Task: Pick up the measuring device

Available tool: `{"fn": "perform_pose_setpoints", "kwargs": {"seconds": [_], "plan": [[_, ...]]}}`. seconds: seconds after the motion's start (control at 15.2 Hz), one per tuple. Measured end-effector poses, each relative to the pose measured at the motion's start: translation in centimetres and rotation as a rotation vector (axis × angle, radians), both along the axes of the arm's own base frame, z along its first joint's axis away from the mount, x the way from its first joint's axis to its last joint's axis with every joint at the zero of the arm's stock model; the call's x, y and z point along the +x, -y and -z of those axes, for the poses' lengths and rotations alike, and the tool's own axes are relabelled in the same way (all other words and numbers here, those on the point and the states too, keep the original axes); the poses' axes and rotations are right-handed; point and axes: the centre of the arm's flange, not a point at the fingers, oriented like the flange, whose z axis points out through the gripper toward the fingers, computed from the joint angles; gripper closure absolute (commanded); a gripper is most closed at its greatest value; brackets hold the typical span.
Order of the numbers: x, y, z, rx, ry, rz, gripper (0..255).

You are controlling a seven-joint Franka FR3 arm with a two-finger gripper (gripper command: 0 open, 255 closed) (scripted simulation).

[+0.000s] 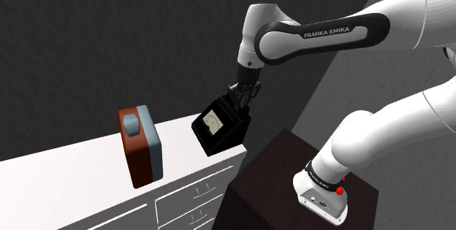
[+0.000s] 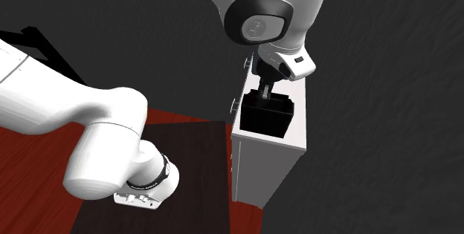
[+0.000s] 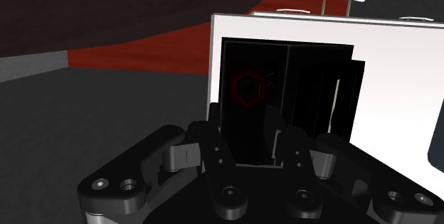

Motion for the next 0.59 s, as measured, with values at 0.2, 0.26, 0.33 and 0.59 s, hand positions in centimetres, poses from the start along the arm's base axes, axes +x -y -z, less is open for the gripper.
{"fn": "perform_pose_setpoints", "kwargs": {"seconds": [0.2,0.26,0.33,0.59], "plan": [[0.0,0.0,0.0,0.000,0.001,0.000,255],[0.0,0.0,-0.1,0.000,-0.002,0.000,255],[0.0,0.0,-0.4,-0.001,-0.003,0.000,255],[-0.1,0.0,-2.2,-0.001,-0.005,0.000,255]]}}
